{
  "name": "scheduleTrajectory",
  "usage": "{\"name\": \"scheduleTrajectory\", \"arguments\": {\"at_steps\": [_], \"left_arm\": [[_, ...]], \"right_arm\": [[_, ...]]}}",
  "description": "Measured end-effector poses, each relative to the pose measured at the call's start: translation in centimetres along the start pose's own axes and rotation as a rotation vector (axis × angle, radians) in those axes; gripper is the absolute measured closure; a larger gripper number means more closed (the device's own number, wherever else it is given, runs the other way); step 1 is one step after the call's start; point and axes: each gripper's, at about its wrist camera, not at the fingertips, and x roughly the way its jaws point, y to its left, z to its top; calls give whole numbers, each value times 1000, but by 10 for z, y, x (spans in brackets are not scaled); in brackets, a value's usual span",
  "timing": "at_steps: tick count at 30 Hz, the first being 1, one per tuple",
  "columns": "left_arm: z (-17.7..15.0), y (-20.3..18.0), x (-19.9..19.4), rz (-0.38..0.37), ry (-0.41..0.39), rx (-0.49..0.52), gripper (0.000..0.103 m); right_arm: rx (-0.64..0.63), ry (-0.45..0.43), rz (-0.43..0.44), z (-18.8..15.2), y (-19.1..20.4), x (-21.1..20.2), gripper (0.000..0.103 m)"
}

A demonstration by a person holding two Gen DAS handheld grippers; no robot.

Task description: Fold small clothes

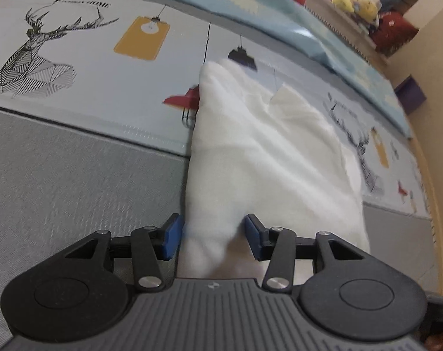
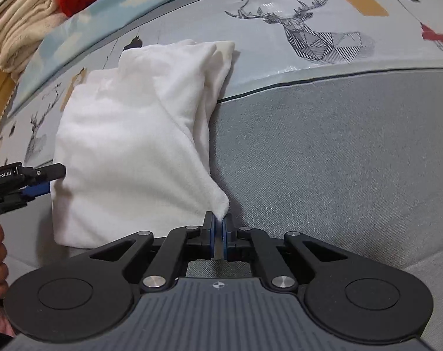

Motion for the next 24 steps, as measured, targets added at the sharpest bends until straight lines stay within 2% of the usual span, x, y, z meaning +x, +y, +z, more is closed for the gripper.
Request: {"name": "scheduleTrajectory", "arguments": {"at_steps": [4,5,6,7,10,12,14,15,16,17,18,19,22,24], "left_arm": [[-10,3,0,50,43,8,50],[-14,2,1,76,65,27,50],[-19,1,2,107,91,55,49],[-25,-1,1,131,102,86,48],[-40,-9,-11,198,111,192,47],[-50,-16,-25,261,108,264,47],[-59,-24,-49,299,57,327,44],[-64,-28,-63,301,17,348,38],[-70,-34,-81,299,-31,366,28],[-77,-39,-97,299,-77,379,21],[-85,-45,-113,302,-125,391,9],[-93,-51,-126,299,-165,398,3],[-125,-65,-163,283,-298,375,1],[-147,-71,-177,279,-335,334,1]], "right_arm": [[6,-1,-20,1,3,-2,97],[14,-3,-31,0,2,-4,95],[21,-9,-48,0,2,-7,86],[23,-19,-69,-1,1,-11,77],[-30,-91,-195,-6,6,-30,75],[-74,-157,-243,-11,9,-48,74],[-94,-225,-253,-17,10,-72,71],[-100,-261,-248,-21,11,-85,63],[-107,-301,-237,-27,11,-97,49],[-120,-350,-224,-35,13,-112,43],[-133,-389,-217,-43,14,-123,33],[-145,-418,-219,-52,14,-131,24],[-131,-475,-229,-82,15,-151,18],[-119,-479,-209,-94,16,-161,16]]}}
